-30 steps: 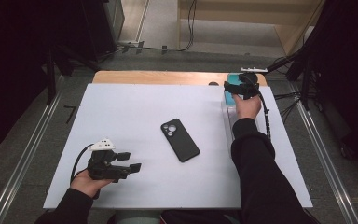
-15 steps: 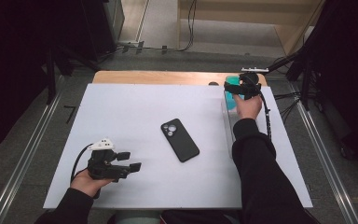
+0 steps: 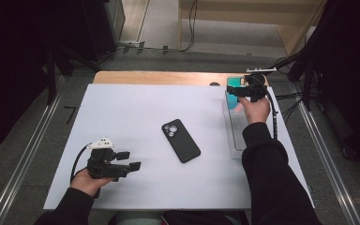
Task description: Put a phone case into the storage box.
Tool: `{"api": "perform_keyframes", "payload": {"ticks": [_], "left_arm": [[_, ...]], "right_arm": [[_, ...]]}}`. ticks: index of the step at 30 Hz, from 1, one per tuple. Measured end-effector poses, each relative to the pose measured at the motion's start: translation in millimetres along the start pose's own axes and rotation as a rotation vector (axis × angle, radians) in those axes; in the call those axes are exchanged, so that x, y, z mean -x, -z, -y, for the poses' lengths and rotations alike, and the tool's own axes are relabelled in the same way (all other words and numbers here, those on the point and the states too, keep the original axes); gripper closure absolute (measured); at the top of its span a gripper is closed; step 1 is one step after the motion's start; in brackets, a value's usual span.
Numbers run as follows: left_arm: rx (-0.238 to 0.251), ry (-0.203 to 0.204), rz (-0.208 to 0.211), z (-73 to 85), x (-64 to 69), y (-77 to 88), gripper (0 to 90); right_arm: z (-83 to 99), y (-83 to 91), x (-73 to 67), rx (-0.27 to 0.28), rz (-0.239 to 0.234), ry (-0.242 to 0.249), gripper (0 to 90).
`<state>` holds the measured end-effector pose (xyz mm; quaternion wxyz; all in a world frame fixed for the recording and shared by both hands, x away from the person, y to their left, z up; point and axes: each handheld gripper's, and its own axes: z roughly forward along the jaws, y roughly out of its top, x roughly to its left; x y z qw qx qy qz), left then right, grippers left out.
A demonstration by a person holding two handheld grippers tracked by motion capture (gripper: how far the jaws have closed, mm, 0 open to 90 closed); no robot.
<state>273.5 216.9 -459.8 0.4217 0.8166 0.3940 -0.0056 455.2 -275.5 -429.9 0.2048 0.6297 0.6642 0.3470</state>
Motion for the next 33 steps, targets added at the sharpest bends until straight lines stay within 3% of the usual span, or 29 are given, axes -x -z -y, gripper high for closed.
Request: {"api": "perform_keyframes", "payload": {"ticks": [5, 13, 27, 33], "left_arm": [[0.003, 0.009, 0.003, -2.1, -2.0, -0.3, 28.6], [-0.009, 0.016, 0.01, -5.1, -5.3, -2.9, 28.5], [-0.016, 0.015, 0.017, -9.1, -6.8, -3.6, 28.4], [-0.021, 0.007, 0.025, -11.4, -7.7, -5.1, 28.4]], "right_arm": [[2.3, 15.9, -3.1, -0.044, -0.048, 0.008, 1.8], [16.0, 34.8, -5.1, -0.066, -0.119, 0.034, 1.8], [46.8, 61.2, -28.6, -0.096, -0.281, 0.11, 3.5], [56.4, 74.4, -37.8, -0.102, -0.326, 0.142, 3.8]]}}
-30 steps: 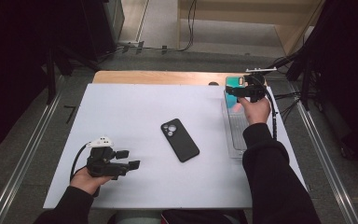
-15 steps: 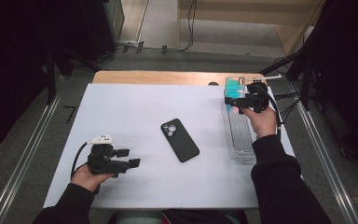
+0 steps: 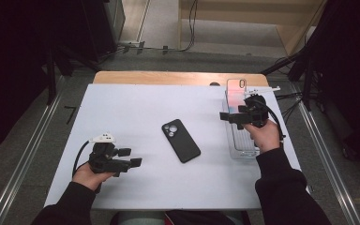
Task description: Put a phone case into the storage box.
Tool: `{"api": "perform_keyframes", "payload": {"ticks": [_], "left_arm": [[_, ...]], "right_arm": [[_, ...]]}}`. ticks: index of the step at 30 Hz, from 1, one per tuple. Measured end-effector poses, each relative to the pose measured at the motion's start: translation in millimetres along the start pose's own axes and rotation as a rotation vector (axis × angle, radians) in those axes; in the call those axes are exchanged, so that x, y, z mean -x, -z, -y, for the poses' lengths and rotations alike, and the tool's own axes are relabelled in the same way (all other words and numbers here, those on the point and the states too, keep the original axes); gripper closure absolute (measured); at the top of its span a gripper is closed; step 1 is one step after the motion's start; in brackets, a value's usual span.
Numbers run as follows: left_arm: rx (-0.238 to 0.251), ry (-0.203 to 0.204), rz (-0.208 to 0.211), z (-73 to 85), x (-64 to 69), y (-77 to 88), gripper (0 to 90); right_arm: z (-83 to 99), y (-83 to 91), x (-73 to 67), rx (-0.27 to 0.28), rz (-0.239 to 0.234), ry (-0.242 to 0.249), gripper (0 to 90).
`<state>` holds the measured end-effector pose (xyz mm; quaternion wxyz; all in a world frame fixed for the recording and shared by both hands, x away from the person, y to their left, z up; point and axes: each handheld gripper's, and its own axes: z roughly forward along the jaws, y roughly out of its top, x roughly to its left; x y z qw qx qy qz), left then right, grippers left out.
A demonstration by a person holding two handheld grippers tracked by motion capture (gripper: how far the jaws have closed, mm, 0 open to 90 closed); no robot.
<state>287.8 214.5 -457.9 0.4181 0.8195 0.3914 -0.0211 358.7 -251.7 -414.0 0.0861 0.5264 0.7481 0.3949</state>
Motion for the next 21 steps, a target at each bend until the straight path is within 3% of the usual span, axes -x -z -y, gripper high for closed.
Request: {"api": "perform_keyframes", "payload": {"ticks": [5, 7, 13, 18, 21], "left_arm": [[0.003, -0.009, 0.013, -2.5, -1.2, 0.7, 28.4], [0.003, -0.005, 0.015, -2.9, -1.9, 0.6, 28.4], [0.009, -0.008, 0.017, -3.4, -1.6, 2.4, 28.4], [0.01, -0.01, 0.017, -3.3, -2.0, 3.3, 28.4], [0.01, -0.011, 0.019, -3.3, -2.1, 3.6, 28.4]], "right_arm": [[8.3, 10.6, -14.0, 0.003, -0.038, 0.044, 5.4], [12.6, 13.1, -18.6, 0.008, -0.065, 0.063, 12.6], [25.7, 18.6, -28.7, 0.003, -0.137, 0.098, 14.4], [38.0, 22.4, -39.1, -0.013, -0.139, 0.172, 16.1], [43.8, 23.2, -40.4, -0.015, -0.201, 0.158, 16.2]]}}
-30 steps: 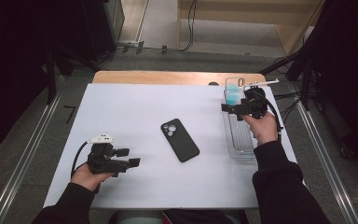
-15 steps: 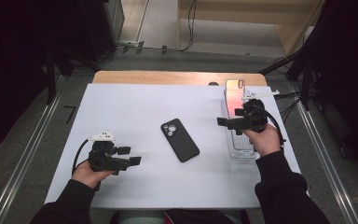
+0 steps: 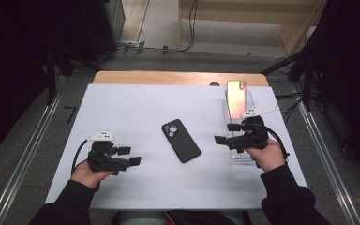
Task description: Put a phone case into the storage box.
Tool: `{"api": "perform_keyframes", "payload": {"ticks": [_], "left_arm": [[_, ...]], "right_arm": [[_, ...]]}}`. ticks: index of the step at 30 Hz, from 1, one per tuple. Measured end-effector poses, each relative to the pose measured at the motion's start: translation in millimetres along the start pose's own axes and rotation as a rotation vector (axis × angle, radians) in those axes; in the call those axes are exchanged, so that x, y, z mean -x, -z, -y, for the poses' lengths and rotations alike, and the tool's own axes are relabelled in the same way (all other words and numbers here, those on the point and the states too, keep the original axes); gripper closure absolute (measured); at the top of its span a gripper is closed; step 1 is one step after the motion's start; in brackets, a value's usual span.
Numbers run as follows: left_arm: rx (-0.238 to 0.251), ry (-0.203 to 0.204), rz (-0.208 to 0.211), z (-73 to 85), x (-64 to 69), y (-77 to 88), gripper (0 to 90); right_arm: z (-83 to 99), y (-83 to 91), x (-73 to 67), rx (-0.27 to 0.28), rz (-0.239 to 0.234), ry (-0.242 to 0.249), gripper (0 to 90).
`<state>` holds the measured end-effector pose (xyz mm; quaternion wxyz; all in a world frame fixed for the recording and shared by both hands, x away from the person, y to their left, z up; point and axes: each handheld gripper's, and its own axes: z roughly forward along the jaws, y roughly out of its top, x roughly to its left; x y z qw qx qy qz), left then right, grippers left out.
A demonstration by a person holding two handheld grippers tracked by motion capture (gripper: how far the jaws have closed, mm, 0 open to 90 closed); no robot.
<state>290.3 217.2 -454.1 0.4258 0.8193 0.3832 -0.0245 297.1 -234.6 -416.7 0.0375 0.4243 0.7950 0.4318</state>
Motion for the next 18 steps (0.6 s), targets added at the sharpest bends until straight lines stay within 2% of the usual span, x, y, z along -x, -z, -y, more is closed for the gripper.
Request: {"api": "perform_keyframes", "payload": {"ticks": [2, 14, 18], "left_arm": [[-0.001, 0.0, 0.001, 0.2, 0.2, -0.1, 28.4], [-0.006, -0.006, 0.01, -0.6, 2.8, -1.0, 28.4], [-0.002, -0.006, 0.011, -0.6, 3.2, -0.8, 28.4]], "right_arm": [[3.6, -0.5, -1.6, -0.007, -0.019, -0.003, 16.5], [19.8, -3.7, -10.2, -0.043, -0.033, 0.016, 16.6], [19.6, -6.8, -13.2, -0.04, -0.019, 0.007, 16.5]]}}
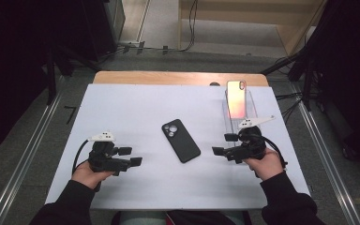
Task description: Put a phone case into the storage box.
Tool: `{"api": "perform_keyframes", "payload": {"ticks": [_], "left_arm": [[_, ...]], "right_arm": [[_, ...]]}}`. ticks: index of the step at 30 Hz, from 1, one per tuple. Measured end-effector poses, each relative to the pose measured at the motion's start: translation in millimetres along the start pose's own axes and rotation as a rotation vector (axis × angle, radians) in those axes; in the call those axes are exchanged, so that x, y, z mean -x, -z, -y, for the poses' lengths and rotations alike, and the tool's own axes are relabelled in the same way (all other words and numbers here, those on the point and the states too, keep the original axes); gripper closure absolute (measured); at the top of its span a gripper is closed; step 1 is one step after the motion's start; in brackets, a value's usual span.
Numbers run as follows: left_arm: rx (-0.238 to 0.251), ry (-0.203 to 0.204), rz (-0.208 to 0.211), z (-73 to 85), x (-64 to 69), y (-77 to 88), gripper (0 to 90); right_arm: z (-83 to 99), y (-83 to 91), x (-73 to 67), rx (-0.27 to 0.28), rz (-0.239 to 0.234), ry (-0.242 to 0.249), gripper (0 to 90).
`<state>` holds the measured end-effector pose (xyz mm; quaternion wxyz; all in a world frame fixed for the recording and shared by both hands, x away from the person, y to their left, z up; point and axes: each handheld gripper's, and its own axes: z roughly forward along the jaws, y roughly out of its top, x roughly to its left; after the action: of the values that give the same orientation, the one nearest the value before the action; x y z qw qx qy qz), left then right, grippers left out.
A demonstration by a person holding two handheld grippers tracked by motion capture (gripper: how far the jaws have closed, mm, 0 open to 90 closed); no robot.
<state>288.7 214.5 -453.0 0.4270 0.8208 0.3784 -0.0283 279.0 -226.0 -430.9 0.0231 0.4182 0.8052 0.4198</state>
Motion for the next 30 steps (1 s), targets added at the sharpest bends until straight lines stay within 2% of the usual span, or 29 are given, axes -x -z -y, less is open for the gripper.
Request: {"api": "perform_keyframes", "payload": {"ticks": [14, 18, 20, 22, 30], "left_arm": [[0.001, 0.003, -0.003, 1.5, 0.3, 1.3, 28.4], [0.002, 0.005, -0.009, 2.6, 0.9, 2.3, 28.4], [0.002, 0.007, -0.008, 2.9, 0.8, 2.3, 28.4], [-0.001, 0.005, -0.009, 3.5, 1.0, 2.4, 28.4], [0.004, 0.007, -0.014, 5.5, 1.0, 4.8, 28.4]], "right_arm": [[-6.0, -23.9, -13.5, 0.031, 0.067, -0.013, 14.5], [-10.7, -33.5, -16.4, 0.027, 0.043, -0.007, 8.5], [-12.6, -38.7, -18.5, 0.023, 0.054, 0.003, 0.0], [-13.8, -42.7, -20.1, 0.041, 0.053, 0.016, 0.0], [-25.9, -50.7, -25.4, 0.024, 0.121, -0.008, 0.0]]}}
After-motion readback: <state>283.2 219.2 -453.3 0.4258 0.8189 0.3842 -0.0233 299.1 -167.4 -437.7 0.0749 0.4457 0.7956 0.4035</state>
